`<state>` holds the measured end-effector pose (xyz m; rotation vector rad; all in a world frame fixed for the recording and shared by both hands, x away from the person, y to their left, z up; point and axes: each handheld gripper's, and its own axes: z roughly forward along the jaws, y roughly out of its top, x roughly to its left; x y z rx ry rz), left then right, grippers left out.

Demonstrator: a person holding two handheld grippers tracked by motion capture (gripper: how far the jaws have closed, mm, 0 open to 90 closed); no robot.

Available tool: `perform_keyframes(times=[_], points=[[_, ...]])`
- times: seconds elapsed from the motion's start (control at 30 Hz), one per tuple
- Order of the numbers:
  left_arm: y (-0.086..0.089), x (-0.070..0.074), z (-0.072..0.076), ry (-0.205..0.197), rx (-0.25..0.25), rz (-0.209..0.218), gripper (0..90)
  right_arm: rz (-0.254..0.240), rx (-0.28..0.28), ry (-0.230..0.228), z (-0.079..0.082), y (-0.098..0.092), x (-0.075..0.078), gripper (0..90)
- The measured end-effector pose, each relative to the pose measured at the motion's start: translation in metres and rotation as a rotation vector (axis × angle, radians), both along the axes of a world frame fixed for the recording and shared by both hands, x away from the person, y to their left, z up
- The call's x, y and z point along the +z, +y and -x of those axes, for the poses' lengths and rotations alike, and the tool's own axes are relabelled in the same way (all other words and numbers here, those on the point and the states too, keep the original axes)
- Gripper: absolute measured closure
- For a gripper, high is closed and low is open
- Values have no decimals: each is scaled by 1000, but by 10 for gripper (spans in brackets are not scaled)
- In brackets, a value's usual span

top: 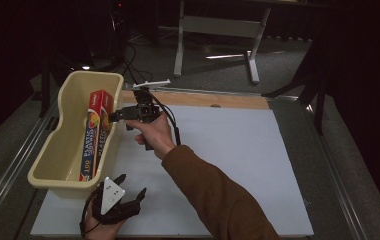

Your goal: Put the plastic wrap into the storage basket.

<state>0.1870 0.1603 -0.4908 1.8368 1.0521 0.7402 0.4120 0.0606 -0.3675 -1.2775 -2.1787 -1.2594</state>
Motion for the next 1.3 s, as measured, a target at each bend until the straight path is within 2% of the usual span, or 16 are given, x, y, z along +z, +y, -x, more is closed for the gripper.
perform_keyframes(times=[0.1, 0.13, 0.2, 0.27, 0.4, 0.43, 0.47, 0.5, 0.57, 0.63, 0.8, 0.9, 1.03, 1.1, 1.13, 1.3], points=[[0, 0, 0, 0, 1, 0, 244, 20, 6, -44, 1, -6, -1, 305], [0, 0, -1, 0, 2, 0, 244, 66, 17, -117, 3, -11, -2, 307], [-1, 0, -1, -1, 2, -1, 244, 83, 20, -138, 4, -13, -3, 307], [-1, 0, -1, 0, 0, -3, 243, 97, 24, -213, 8, -25, -8, 285], [-3, 0, -1, 0, -2, -11, 243, 97, 30, -254, 11, -36, -12, 280], [-3, 0, -1, 2, -3, -12, 244, 127, 37, -305, 13, -41, -13, 280], [-3, 0, -1, 2, -3, -12, 244, 127, 37, -305, 13, -41, -13, 280], [-3, 0, -1, 3, -4, -14, 243, 144, 38, -381, 19, -53, -16, 270], [-3, -1, -1, 4, -5, -15, 243, 148, 31, -397, 20, -57, -17, 270], [-4, -1, -2, 6, -5, -17, 243, 189, 10, -470, 25, -75, -22, 271], [-4, -1, -2, 9, -4, -18, 243, 205, -19, -503, 26, -104, -29, 272], [-4, -2, -2, 13, -3, -22, 243, 218, -96, -574, 35, -137, -34, 286], [-4, -2, -3, 14, 0, -19, 243, 201, -135, -570, 43, -163, -44, 293], [-3, -2, -3, 14, 4, -14, 243, 233, -135, -567, 53, -186, -57, 295], [-3, -2, -3, 14, 4, -14, 243, 233, -135, -567, 53, -186, -57, 295], [1, -1, -4, 21, 13, 19, 243, 311, -153, -606, 81, -235, -71, 296]])
